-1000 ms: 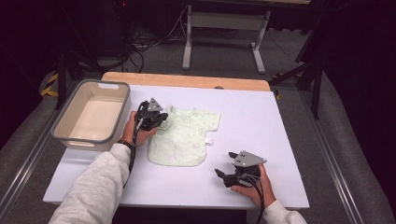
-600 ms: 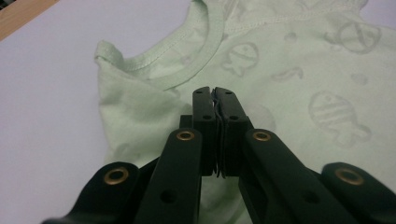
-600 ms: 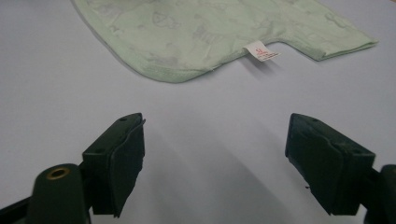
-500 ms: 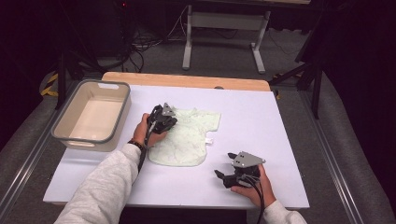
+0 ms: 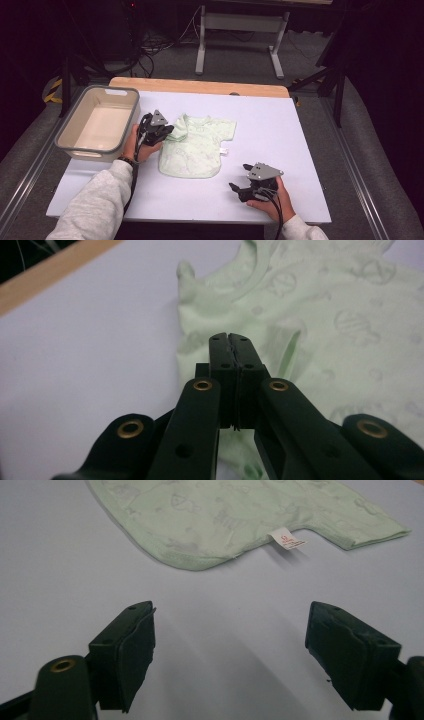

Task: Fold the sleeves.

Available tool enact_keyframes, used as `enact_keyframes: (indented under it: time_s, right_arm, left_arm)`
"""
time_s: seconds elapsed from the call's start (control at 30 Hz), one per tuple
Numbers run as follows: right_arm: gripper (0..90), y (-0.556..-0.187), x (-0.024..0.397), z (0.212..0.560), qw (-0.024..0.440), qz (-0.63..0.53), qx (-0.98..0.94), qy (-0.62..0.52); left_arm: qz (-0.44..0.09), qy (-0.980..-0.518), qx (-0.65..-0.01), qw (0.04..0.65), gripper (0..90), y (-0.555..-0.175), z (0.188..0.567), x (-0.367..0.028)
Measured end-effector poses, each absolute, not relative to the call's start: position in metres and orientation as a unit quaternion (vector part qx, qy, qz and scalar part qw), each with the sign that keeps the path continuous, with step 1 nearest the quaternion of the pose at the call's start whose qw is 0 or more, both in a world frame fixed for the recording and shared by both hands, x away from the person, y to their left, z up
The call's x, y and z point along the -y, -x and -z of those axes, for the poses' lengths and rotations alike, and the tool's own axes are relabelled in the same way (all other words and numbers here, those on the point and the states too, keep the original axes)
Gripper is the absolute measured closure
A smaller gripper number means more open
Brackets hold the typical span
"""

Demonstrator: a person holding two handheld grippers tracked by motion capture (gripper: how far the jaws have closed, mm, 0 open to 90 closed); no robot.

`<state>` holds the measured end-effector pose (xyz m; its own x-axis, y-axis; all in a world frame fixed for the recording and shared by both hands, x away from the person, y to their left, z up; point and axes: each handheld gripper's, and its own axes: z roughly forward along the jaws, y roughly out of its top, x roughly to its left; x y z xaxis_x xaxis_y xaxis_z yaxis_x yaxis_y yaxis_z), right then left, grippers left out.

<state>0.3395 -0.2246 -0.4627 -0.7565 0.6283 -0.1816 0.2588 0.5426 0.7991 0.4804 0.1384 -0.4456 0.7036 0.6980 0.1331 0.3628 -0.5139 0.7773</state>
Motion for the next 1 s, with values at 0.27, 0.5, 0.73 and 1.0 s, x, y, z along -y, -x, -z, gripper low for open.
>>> enact_keyframes:
  time_s: [0.27, 0.5, 0.73, 1.0]
  right_arm:
    - [20.7, -0.338, 0.224, 0.462, 0.234, -0.398, -0.849, -0.258]
    - [21.5, -0.337, 0.225, 0.460, 0.252, -0.403, -0.841, -0.259]
    - [22.0, -0.336, 0.226, 0.458, 0.260, -0.407, -0.836, -0.260]
    - [22.0, -0.336, 0.226, 0.459, 0.257, -0.405, -0.838, -0.257]
  left_arm:
    - [-0.201, -0.855, -0.317, 0.358, 90.0, -0.472, 0.469, -0.141]
    - [-0.229, -0.847, -0.300, 0.374, 90.0, -0.462, 0.467, -0.137]
    - [-0.234, -0.845, -0.274, 0.395, 90.0, -0.466, 0.462, -0.115]
    - [-0.225, -0.863, -0.262, 0.368, 90.0, -0.472, 0.472, -0.098]
